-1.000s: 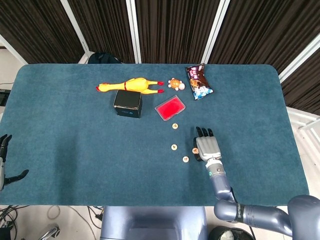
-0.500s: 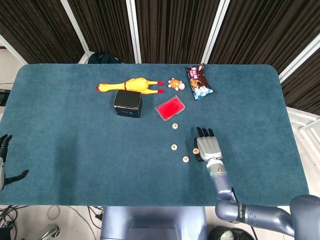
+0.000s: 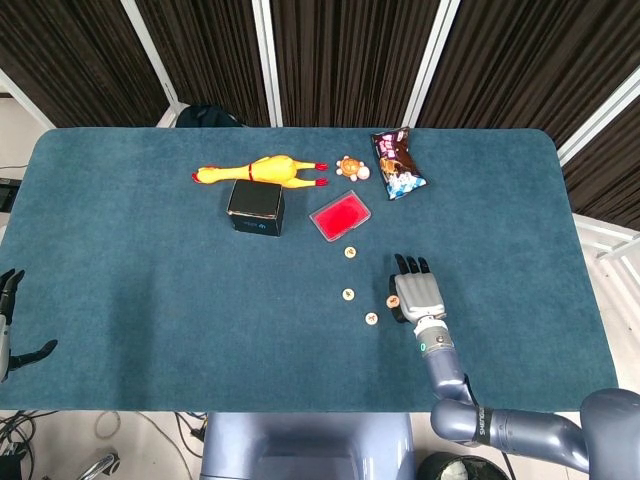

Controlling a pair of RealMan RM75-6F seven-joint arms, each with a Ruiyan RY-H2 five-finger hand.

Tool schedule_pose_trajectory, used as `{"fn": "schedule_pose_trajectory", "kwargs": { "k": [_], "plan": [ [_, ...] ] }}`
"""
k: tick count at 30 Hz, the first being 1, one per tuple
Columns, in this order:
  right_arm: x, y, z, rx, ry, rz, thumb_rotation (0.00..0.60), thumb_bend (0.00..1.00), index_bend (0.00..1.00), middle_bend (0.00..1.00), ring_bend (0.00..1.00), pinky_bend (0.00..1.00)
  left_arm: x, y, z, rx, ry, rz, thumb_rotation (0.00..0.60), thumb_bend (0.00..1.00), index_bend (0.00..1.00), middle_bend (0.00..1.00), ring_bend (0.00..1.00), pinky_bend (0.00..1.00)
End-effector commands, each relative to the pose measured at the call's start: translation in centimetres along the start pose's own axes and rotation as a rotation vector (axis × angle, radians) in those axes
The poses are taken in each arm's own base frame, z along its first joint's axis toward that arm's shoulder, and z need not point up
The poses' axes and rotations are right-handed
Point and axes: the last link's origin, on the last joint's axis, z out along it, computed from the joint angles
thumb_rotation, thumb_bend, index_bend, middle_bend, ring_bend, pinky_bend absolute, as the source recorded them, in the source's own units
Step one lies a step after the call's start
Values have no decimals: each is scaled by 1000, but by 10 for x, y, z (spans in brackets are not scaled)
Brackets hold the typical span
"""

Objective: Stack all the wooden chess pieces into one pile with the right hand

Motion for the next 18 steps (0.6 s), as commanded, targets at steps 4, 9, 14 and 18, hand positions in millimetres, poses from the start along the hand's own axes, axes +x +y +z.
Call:
{"fn": "schedule_pose_trajectory", "kwargs": {
  "k": [4, 9, 14, 18],
  "plan": [
    [0, 0, -1, -1, -7, -1, 600, 391, 469, 4, 0, 0, 0, 0, 0, 2, 0, -1, 600, 5, 41, 22, 0, 144],
    [1, -1, -2, -1, -3, 4, 600, 391, 467, 4, 0, 0, 0, -1, 0, 3, 1, -1, 600, 5, 41, 22, 0, 143],
    [4, -4, -3, 7, 7, 12, 600, 391, 459, 4, 0, 0, 1, -1, 0, 5, 5, -1, 600, 5, 41, 22, 0, 144],
    [8, -6, -5, 19, 18, 6, 600, 391, 458, 4, 0, 0, 0, -1, 0, 6, 5, -1, 600, 5, 41, 22, 0, 144]
  ]
}}
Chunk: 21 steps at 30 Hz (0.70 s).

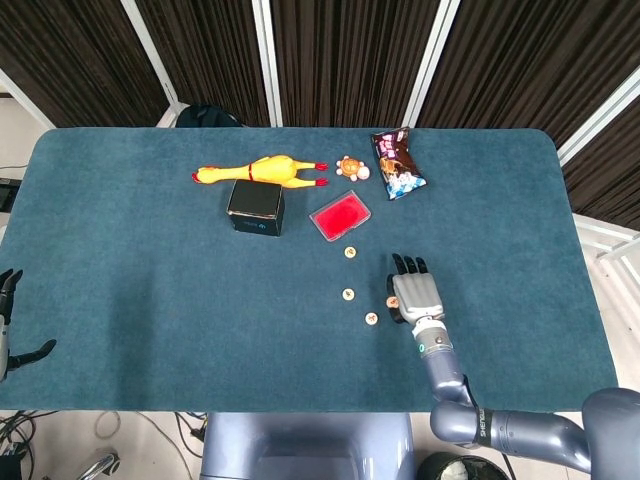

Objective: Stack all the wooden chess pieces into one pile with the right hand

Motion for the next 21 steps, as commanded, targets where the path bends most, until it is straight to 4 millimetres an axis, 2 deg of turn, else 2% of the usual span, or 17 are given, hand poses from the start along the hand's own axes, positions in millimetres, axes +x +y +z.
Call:
{"fn": "schedule_pose_trajectory", "kwargs": {
  "k": [1, 6, 10, 16, 21],
  "plan": [
    [3, -2, -1, 6, 7, -8, 600, 390, 458, 4, 0, 0, 0, 0, 0, 0, 0, -1, 600, 5, 41, 22, 0, 143],
    [8, -4, -7, 18, 7, -6, 600, 391, 441, 2, 0, 0, 0, 0, 0, 1, -1, -3, 600, 5, 41, 21, 0, 144],
    [8, -7, -21, 40, -7, -12, 600, 390, 403, 0, 0, 0, 0, 1, 0, 2, -5, -7, 600, 5, 41, 21, 0, 144],
    [0, -20, -44, 86, -23, 17, 600, 391, 396, 0, 0, 0, 0, 2, -1, 2, -6, -9, 600, 5, 41, 20, 0, 144],
    [-8, -30, -49, 105, -13, 29, 600, 390, 396, 0, 0, 0, -1, 2, -1, 5, -14, -13, 600, 8, 41, 17, 0, 145]
  ]
}}
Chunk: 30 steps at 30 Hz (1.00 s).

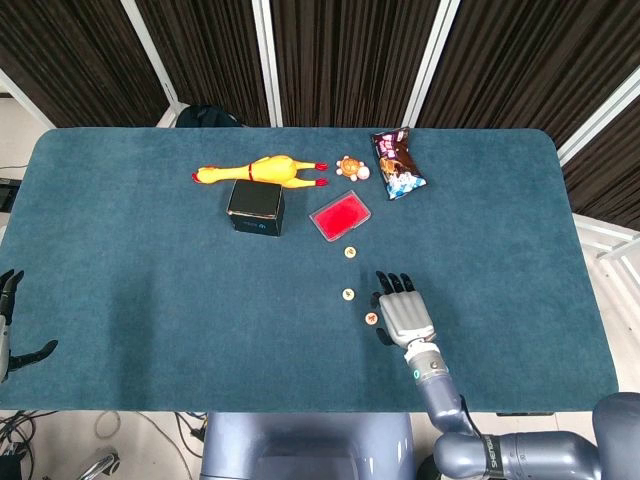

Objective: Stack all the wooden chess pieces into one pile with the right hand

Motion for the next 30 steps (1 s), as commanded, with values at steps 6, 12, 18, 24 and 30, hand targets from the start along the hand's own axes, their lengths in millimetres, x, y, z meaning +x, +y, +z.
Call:
{"fn": "schedule_pose_trajectory", "kwargs": {
  "k": [6, 12, 18, 24, 30],
  "plan": [
    [-13, -9, 6, 13, 31, 5, 600, 391, 396, 0, 0, 0, 0, 0, 1, 4, -5, -6, 600, 8, 41, 16, 0, 145],
    [-21, -7, 15, -1, 23, -21, 600, 391, 396, 0, 0, 0, 1, -1, 1, 6, -1, -7, 600, 8, 41, 16, 0, 145],
    [-26, -4, 16, -13, 7, -21, 600, 390, 396, 0, 0, 0, 1, 0, 2, 5, 2, -12, 600, 8, 41, 15, 0, 145],
    [-26, -3, 19, -18, 12, -12, 600, 391, 396, 0, 0, 0, 1, 0, 1, 6, 4, -9, 600, 8, 41, 16, 0, 145],
    [-25, -3, 21, -18, 14, -13, 600, 391, 403, 0, 0, 0, 1, -1, 1, 4, 1, -8, 600, 8, 41, 16, 0, 145]
  ]
}}
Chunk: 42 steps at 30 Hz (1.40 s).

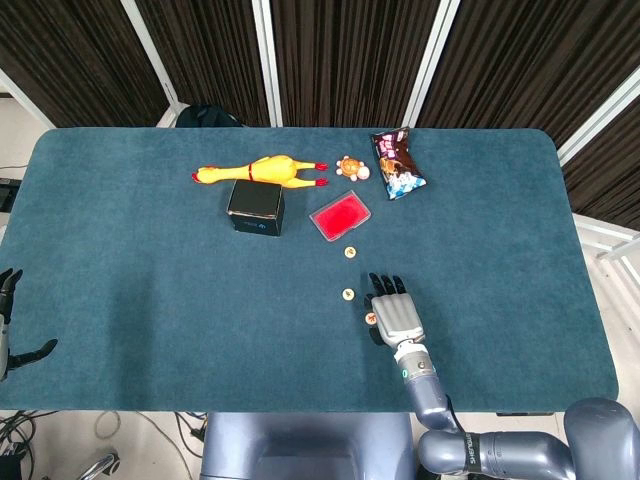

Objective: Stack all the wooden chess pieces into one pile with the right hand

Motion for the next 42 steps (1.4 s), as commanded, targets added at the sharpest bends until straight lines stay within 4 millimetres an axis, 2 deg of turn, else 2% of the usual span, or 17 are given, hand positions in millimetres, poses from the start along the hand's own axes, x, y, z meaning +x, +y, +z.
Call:
{"fn": "schedule_pose_trajectory", "kwargs": {
  "k": [1, 18, 42],
  "plan": [
    [0, 1, 1, -2, -1, 0, 600, 392, 409, 0, 0, 0, 0, 0, 0, -2, -1, 2, 600, 8, 41, 16, 0, 145],
    [-4, 7, 8, -26, -1, 6, 600, 391, 466, 0, 0, 0, 0, 0, 0, -2, 1, 3, 600, 8, 41, 15, 0, 145],
    [-2, 3, 9, -26, -2, 10, 600, 420, 518, 0, 0, 0, 0, 0, 0, 2, 3, 3, 600, 8, 42, 15, 0, 145]
  ]
}}
